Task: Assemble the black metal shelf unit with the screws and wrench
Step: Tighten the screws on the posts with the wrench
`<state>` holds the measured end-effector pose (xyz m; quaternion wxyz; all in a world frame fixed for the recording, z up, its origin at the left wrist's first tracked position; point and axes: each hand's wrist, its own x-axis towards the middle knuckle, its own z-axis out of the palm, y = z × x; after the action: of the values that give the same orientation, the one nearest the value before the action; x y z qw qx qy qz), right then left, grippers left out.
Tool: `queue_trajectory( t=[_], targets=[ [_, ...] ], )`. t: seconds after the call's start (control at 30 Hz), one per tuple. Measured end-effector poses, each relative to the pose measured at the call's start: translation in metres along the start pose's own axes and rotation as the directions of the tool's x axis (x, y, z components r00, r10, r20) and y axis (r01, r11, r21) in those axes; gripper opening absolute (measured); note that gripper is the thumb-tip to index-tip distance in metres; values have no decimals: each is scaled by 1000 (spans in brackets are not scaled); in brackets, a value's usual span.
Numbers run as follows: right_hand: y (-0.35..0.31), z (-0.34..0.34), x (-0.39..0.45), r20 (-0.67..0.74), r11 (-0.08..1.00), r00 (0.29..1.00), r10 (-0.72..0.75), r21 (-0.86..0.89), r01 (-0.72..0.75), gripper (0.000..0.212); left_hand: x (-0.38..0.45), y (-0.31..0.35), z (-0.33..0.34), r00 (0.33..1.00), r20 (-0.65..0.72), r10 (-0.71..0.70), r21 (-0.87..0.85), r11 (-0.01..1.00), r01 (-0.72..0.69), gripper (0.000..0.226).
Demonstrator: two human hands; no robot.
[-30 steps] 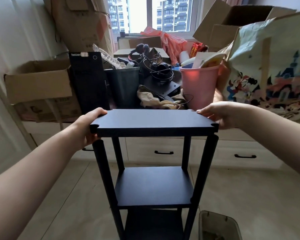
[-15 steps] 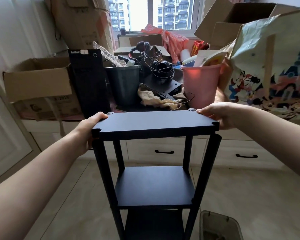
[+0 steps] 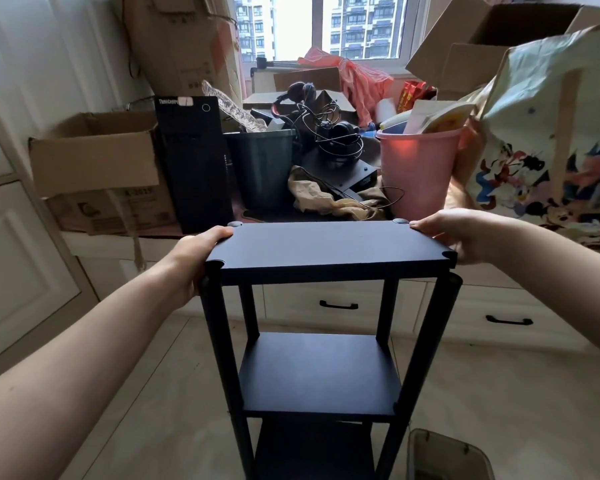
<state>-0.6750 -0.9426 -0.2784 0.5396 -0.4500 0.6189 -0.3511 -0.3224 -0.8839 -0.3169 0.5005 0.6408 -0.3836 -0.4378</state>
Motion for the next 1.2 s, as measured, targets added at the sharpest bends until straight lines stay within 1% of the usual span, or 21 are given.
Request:
queue_trajectory(
  t=[0.1,0.2,0.27,0.37,0.47,0.6,0.67,0.73,0.83,0.9,1.03,1.2],
  targets=[
    [-1,-1,0,4,1000,1000,-2,7,2,14,-3,3,0,1000,16,-3,-9,1000,3,37],
    [-1,-2,1,3,1000,1000,23,3,-23,19,-6,7,0,999,31,20,-40,999,-18,24],
    [-1,-3,2,-2,999,1000,31,11,-31,18,-6,11,0,999,28,35,-65,997,-33,20],
    [-5,-5,5,-25,1000,999,26,13,-26,14,-4,18,1,999,20,46,-58,997,-45,17],
    [-6,-6,6,-12,1000,1000,23,8,-23,11,0,19,1,998,50,34,-65,997,-30,18],
    [-6,-6,8,5,1000,1000,0,-6,0,15,3,8,2,999,42,-27,-22,999,28,23],
    [-3,-4,9,1,999,1000,-13,-30,13,12,6,0,3,997,65,-46,-19,999,47,30],
    [2,-3,11,9,999,1000,-14,-41,15,8,7,-4,4,995,97,-38,-38,998,42,33],
    [7,-2,12,33,1000,999,-11,-20,12,9,7,-4,5,995,92,-31,-56,998,36,34],
    [7,-1,13,17,1000,1000,-23,-16,23,10,7,-4,4,995,98,-33,-61,997,40,33],
    [9,4,15,-66,998,996,-62,-30,61,13,8,-5,3,993,115,-34,-74,996,43,34],
    [10,8,13,-50,998,997,-64,4,64,18,8,-4,4,993,107,-41,-73,996,49,32]
  ],
)
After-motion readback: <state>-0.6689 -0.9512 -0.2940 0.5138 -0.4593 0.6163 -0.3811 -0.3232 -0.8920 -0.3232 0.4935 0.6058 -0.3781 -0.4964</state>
